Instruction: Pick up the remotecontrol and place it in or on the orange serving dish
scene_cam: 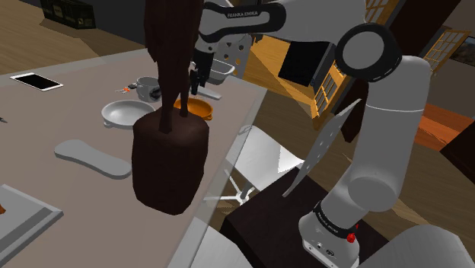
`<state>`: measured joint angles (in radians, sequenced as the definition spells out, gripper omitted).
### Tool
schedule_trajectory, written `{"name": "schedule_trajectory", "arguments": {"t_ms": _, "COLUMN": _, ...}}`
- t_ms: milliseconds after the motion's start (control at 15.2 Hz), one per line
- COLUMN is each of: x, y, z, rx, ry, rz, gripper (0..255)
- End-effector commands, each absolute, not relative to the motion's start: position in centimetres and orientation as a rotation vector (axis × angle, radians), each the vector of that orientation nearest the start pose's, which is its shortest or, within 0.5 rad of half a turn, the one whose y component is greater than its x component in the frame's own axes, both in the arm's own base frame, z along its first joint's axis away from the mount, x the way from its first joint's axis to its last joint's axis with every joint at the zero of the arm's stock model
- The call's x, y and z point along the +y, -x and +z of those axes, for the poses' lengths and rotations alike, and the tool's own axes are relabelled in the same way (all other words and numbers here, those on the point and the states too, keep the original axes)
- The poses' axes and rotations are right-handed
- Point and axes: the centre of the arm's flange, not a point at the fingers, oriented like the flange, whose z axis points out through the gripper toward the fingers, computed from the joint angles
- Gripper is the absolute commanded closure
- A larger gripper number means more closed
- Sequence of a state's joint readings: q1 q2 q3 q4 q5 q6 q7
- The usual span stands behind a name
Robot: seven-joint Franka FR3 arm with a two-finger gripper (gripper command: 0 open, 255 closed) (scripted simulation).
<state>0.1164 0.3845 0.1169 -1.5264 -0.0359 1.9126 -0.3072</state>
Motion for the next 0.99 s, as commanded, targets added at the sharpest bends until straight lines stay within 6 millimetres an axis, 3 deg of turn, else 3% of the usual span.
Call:
{"name": "schedule_trajectory", "arguments": {"t_ms": 0, "x": 14.2, "y": -66.1, "z": 43.1, "rx": -0.842, "ry": 3.017, "rz": -0.008, "gripper": 255}}
{"name": "schedule_trajectory", "arguments": {"t_ms": 726, "x": 14.2, "y": -66.1, "z": 37.3, "rx": -0.842, "ry": 3.016, "rz": -0.008, "gripper": 255}}
{"name": "schedule_trajectory", "arguments": {"t_ms": 924, "x": 14.2, "y": -66.1, "z": 36.9, "rx": -0.842, "ry": 3.016, "rz": -0.008, "gripper": 255}}
